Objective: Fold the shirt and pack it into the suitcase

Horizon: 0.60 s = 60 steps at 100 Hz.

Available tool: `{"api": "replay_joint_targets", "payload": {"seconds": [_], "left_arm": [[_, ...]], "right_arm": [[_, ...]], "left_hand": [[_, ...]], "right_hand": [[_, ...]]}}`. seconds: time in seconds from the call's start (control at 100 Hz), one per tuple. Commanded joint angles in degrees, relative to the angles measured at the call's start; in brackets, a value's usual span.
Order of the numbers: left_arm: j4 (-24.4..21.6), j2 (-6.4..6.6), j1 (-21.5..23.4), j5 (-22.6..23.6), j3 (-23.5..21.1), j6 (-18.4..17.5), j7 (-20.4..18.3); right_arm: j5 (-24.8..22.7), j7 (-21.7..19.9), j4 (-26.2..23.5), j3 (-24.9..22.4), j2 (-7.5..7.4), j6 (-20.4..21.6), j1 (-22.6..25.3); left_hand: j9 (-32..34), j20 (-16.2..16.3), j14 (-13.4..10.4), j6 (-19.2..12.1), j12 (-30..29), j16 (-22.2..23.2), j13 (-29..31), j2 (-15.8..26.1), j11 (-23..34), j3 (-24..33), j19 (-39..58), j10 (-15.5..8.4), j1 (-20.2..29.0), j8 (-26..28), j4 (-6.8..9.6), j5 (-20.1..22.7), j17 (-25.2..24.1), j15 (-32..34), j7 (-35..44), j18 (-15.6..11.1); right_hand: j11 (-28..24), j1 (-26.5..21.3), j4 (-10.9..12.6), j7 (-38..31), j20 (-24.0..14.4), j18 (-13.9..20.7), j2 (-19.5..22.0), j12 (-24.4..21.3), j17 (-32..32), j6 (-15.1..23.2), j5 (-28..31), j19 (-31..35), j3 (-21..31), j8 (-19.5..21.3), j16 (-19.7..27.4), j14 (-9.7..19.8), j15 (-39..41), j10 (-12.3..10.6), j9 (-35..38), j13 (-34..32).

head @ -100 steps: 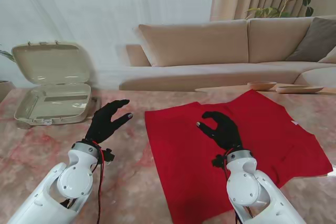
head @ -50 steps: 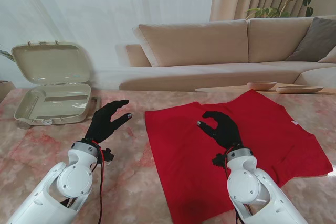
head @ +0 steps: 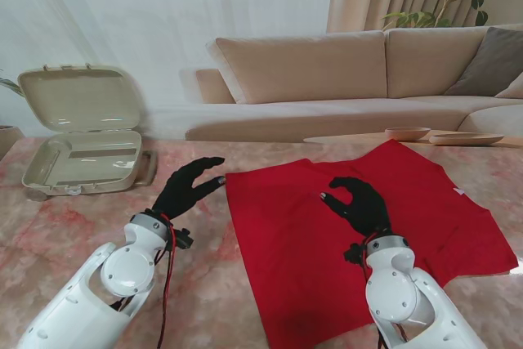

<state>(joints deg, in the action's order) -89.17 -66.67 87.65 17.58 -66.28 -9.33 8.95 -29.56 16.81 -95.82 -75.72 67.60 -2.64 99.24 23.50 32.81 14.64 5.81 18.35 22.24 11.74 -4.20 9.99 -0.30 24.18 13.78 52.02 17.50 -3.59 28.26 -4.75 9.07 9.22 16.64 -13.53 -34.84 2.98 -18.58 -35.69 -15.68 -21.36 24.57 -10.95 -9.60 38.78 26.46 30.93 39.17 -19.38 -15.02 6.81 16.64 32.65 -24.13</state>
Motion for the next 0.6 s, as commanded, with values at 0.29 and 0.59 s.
{"api": "replay_joint_targets", "payload": {"seconds": [0.29,0.59], "left_arm": [[4.2,-0.76,-7.8,-4.7,9.3,-3.1,-5.1],[5.4,-0.28,-10.0,-7.8,14.7,-4.2,-10.2]], "right_arm": [[-3.1,-5.7,-0.7,-5.3,-1.78,-2.3,1.6],[-6.9,-6.7,0.6,-8.7,-2.30,-5.1,1.9]], "left_hand": [[-0.1,-1.0,0.8,0.2,-0.2,-0.6,-1.0,2.9,-1.1,-2.0,-0.4,0.0,0.0,0.5,0.52,-0.4,-0.6,-1.4,-0.4,-0.7],[0.0,-0.5,2.5,0.8,-0.1,-0.5,-1.1,3.3,-0.9,-2.2,-0.7,0.2,-0.5,0.6,0.48,-0.4,-0.7,-1.4,-0.3,-0.7]], "right_hand": [[0.5,0.5,-1.8,0.9,-1.1,1.1,0.8,-0.9,0.4,0.7,-2.9,-1.4,-1.1,-0.6,0.4,1.5,-0.6,-0.2,-1.4,-0.4],[0.2,1.0,-1.3,2.8,-1.2,1.3,0.7,-0.8,0.5,1.0,-8.7,-1.4,-0.5,-0.9,0.3,1.9,-0.5,0.0,-3.4,0.0]]}}
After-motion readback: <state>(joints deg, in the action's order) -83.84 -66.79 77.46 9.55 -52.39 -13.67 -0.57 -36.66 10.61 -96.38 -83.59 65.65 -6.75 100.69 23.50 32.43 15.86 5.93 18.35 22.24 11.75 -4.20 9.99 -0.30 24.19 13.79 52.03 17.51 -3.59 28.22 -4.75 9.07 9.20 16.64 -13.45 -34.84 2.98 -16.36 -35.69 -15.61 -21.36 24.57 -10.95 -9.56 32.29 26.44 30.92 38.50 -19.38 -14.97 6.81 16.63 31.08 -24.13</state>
